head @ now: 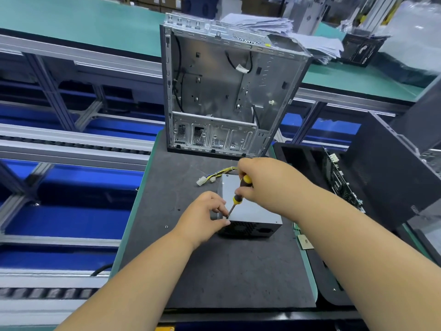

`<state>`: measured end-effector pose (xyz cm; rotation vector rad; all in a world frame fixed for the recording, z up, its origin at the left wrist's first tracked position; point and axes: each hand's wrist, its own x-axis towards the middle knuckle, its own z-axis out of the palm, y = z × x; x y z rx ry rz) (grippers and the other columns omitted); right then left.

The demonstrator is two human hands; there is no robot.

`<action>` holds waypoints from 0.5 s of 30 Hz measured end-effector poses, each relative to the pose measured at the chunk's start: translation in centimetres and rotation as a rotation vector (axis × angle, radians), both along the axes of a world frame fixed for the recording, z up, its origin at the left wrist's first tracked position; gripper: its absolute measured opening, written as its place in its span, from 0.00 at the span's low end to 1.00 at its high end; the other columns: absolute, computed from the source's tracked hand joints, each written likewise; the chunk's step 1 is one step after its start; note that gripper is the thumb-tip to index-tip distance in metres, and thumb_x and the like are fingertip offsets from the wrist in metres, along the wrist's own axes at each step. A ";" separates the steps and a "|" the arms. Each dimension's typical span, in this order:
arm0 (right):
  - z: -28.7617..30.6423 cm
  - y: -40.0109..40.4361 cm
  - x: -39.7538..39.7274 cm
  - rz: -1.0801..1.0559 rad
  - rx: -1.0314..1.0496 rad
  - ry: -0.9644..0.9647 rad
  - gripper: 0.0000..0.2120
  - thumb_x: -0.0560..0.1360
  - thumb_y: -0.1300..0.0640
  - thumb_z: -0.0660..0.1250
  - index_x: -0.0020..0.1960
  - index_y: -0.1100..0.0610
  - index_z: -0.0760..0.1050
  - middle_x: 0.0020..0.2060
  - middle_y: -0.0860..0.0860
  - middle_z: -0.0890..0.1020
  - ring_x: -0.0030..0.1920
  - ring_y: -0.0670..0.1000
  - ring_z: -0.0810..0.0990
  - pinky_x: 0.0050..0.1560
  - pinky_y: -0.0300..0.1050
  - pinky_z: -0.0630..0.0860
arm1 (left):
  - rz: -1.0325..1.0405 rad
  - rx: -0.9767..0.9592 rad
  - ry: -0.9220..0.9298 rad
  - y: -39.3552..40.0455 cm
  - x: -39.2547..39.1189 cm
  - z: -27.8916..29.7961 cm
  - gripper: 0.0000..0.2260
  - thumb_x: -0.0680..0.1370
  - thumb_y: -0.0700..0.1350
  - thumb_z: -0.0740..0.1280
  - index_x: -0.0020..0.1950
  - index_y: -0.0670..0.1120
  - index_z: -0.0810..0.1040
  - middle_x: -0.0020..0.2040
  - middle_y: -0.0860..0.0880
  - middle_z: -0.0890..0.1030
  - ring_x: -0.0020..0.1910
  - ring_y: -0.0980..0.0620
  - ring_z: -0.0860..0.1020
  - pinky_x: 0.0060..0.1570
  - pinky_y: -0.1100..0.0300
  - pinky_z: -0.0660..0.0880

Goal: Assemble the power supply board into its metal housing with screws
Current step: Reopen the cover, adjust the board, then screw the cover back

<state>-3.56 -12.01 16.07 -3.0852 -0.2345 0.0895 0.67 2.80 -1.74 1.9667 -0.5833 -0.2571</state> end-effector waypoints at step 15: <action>-2.0 0.6 -0.5 -0.052 0.128 -0.082 0.10 0.77 0.53 0.60 0.56 0.53 0.71 0.47 0.48 0.77 0.47 0.53 0.74 0.40 0.47 0.68 | -0.094 0.031 -0.003 1.3 0.3 0.3 0.12 0.69 0.43 0.77 0.46 0.58 0.82 0.58 0.62 0.77 0.54 0.59 0.76 0.59 0.59 0.73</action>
